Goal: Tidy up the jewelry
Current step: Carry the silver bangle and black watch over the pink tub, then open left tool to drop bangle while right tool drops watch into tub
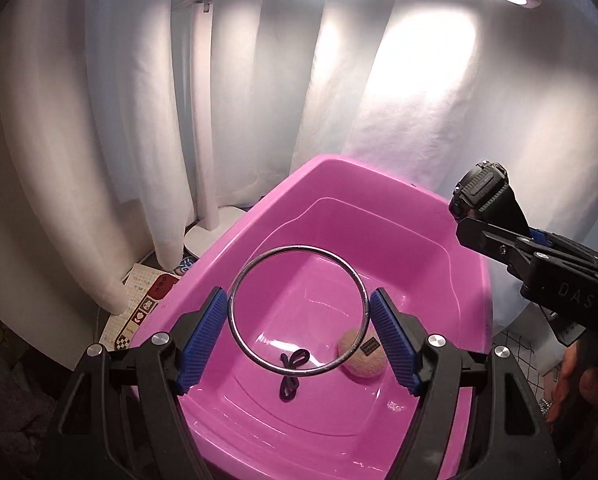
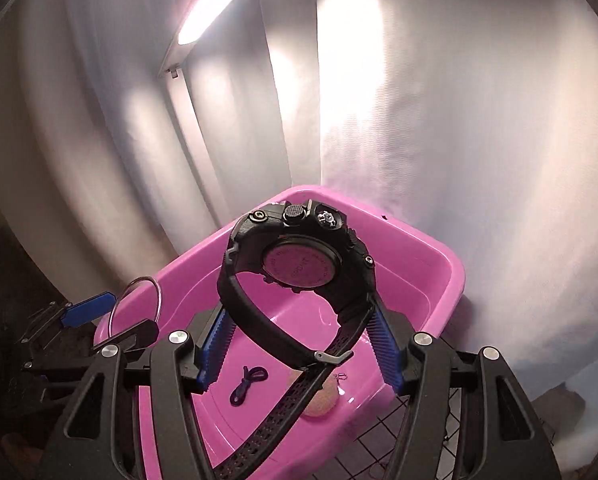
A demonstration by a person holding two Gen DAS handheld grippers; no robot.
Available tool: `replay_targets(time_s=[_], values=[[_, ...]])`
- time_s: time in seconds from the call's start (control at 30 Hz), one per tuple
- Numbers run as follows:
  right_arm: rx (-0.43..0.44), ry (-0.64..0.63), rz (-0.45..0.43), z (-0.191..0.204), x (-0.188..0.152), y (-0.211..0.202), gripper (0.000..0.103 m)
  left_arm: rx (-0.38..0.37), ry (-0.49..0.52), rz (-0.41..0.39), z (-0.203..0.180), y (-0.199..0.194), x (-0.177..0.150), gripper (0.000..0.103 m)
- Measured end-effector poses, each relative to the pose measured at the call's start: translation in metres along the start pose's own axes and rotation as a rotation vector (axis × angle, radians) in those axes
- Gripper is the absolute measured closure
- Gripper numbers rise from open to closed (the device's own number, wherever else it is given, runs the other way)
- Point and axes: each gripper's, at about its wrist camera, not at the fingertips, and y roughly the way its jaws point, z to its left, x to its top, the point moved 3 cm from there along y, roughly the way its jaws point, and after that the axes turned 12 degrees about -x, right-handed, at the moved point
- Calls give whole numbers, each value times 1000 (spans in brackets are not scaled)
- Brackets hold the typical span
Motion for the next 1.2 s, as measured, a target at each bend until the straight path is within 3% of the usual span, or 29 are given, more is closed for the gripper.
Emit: replay_targets(time_s=[0.33,0.63,1.1,1.2], values=[[6,-19,247,11,4,71,43,4,-23,129,14,38,-3,32],[-20,-21,399,17,-2,111,43,8,-22,212,18,54,-15,31],[-60,-47,485,32,-10,136,41,25,-34,278,25,61,-23,30],[-54,-54,474,38,-9,138,34,29,-27,260,23,57,-22,15]])
